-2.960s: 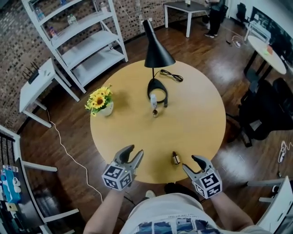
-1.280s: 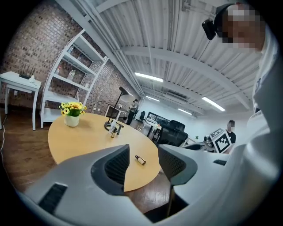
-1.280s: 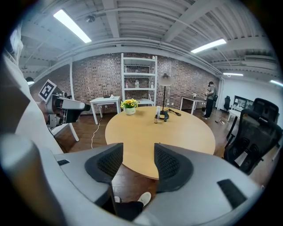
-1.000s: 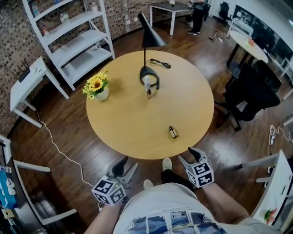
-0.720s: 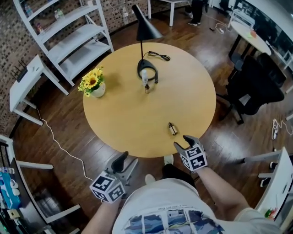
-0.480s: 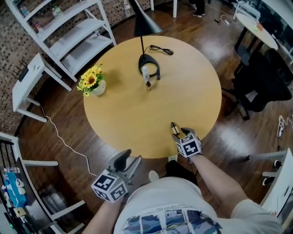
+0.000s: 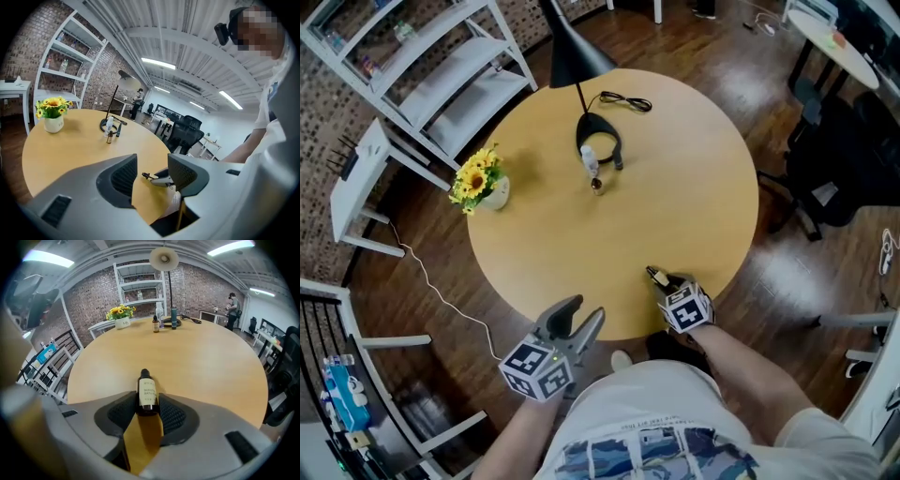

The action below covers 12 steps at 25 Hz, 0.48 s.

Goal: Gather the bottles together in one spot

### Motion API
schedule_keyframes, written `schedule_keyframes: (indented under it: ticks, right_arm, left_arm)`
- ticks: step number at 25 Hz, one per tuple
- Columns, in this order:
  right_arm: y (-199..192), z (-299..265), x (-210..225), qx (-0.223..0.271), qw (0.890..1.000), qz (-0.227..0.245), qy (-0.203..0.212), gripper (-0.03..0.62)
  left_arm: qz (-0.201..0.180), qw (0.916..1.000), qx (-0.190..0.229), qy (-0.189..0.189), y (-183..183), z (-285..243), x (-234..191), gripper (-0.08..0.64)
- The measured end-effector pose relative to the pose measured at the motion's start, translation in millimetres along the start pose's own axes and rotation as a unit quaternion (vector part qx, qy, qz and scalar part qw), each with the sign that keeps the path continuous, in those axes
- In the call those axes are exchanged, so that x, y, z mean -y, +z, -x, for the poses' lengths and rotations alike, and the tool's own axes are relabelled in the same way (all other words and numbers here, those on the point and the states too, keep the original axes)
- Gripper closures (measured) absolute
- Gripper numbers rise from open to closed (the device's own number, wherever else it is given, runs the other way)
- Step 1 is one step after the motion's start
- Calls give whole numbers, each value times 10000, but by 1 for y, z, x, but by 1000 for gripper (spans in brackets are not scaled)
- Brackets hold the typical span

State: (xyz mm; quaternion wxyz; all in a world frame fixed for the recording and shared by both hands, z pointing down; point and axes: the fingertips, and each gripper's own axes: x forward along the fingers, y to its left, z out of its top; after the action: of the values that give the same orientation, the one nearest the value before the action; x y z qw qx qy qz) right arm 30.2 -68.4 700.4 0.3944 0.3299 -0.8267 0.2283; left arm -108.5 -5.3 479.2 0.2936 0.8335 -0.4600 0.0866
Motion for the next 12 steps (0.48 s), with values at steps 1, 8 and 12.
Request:
schedule_keyframes:
  ticks: [1,8,12]
  right_arm:
    - [2,6,1,68,10000,-13,64,426]
    - [50,79,11,1070,9940,97,191,426]
    - [90,133,8,1852,9819,279,283,426]
  left_arm:
    - [31,10000,-31,-48,2,-8,2,364]
    - [312,9975,-234,-597,21,-67,27,364]
    - [694,9922,-310,-986,32,-97,43,364]
